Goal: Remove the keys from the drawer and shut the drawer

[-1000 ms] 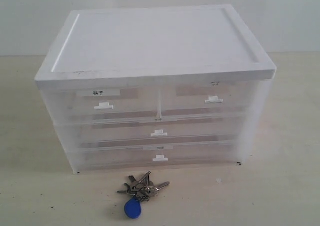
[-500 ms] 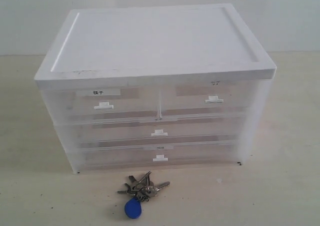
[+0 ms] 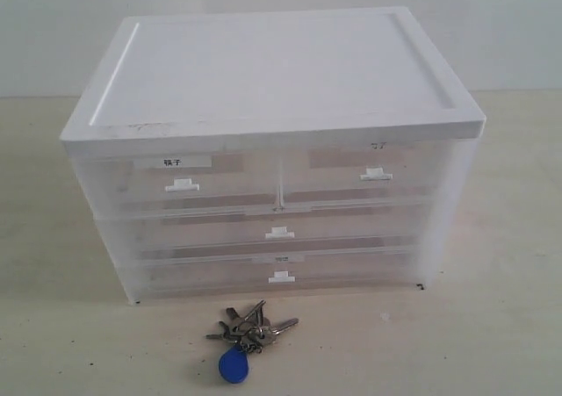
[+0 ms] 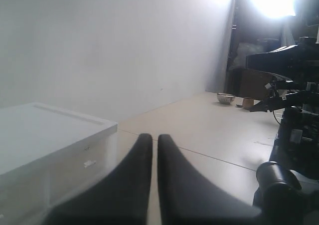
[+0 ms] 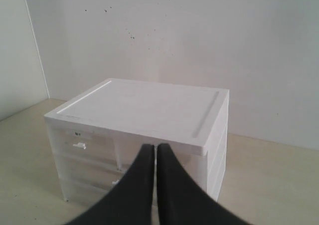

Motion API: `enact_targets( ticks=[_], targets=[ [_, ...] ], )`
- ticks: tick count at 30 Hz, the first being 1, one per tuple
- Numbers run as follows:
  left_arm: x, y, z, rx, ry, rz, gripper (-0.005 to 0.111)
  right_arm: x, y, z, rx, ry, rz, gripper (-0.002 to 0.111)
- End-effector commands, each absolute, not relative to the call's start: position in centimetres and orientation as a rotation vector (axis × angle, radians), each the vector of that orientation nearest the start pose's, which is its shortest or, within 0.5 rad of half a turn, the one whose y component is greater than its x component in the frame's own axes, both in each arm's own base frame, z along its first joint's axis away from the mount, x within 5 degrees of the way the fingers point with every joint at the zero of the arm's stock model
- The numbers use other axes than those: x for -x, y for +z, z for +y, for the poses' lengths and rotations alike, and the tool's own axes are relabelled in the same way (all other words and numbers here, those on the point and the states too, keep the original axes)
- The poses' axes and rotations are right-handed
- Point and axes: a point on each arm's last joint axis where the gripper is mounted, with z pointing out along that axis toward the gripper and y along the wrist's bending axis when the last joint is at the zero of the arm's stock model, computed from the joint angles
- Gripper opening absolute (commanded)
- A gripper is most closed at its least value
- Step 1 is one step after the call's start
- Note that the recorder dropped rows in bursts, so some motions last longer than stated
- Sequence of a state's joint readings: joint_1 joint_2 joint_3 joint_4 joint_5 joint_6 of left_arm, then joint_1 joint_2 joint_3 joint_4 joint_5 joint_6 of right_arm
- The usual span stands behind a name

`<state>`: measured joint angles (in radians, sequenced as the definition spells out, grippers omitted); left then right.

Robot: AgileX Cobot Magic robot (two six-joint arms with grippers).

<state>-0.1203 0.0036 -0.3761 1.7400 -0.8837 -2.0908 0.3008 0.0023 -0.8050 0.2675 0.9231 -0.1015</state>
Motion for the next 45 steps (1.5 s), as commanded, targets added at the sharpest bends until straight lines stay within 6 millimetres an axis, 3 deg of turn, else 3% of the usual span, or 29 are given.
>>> enact_targets(
  ticks=[1, 6, 9, 12, 16, 19, 23, 31, 40, 45],
  targets=[
    [1.9, 30.7, -6.8, -0.667, -0.887, 1.310, 0.005, 5.7, 37.1, 0.2, 0.353, 0.449, 1.552, 0.000],
    [1.4, 31.0, -6.4, -0.646, -0.788, 1.254, 0.005, 5.7, 37.1, 0.2, 0.353, 0.449, 1.552, 0.000],
    [0.3, 30.9, -5.7, -0.429, -0.898, 1.174, 0.005, 5.7, 37.1, 0.2, 0.353, 0.449, 1.552, 0.000],
    [-0.6, 30.1, -5.0, -0.294, -0.958, 1.030, 0.005, 5.7, 37.1, 0.2, 0.353, 0.449, 1.552, 0.000],
    [-0.9, 28.8, -4.4, -0.281, -0.877, 0.850, 0.005, 5.7, 37.1, 0.2, 0.353, 0.449, 1.552, 0.000],
    [-1.6, 27.8, -3.7, -0.205, -0.813, 0.821, 0.005, 5.7, 37.1, 0.2, 0.353, 0.449, 1.552, 0.000],
    [-3.0, 26.2, -2.8, -0.078, -0.728, 0.927, 0.005, 5.7, 37.1, 0.2, 0.353, 0.449, 1.552, 0.000],
    [-5.2, 23.0, -1.0, 0.149, -0.467, 1.302, 0.005, 5.7, 37.1, 0.2, 0.353, 0.449, 1.552, 0.000],
    [-5.6, 20.6, -0.6, -0.115, -0.049, 1.556, 0.005, 5.7, 37.1, 0.2, 0.353, 0.449, 1.552, 0.000],
    [-5.5, 19.3, -0.6, -0.169, 0.006, 1.697, 0.005, 5.7, 37.1, 0.2, 0.353, 0.449, 1.552, 0.000]
  ],
)
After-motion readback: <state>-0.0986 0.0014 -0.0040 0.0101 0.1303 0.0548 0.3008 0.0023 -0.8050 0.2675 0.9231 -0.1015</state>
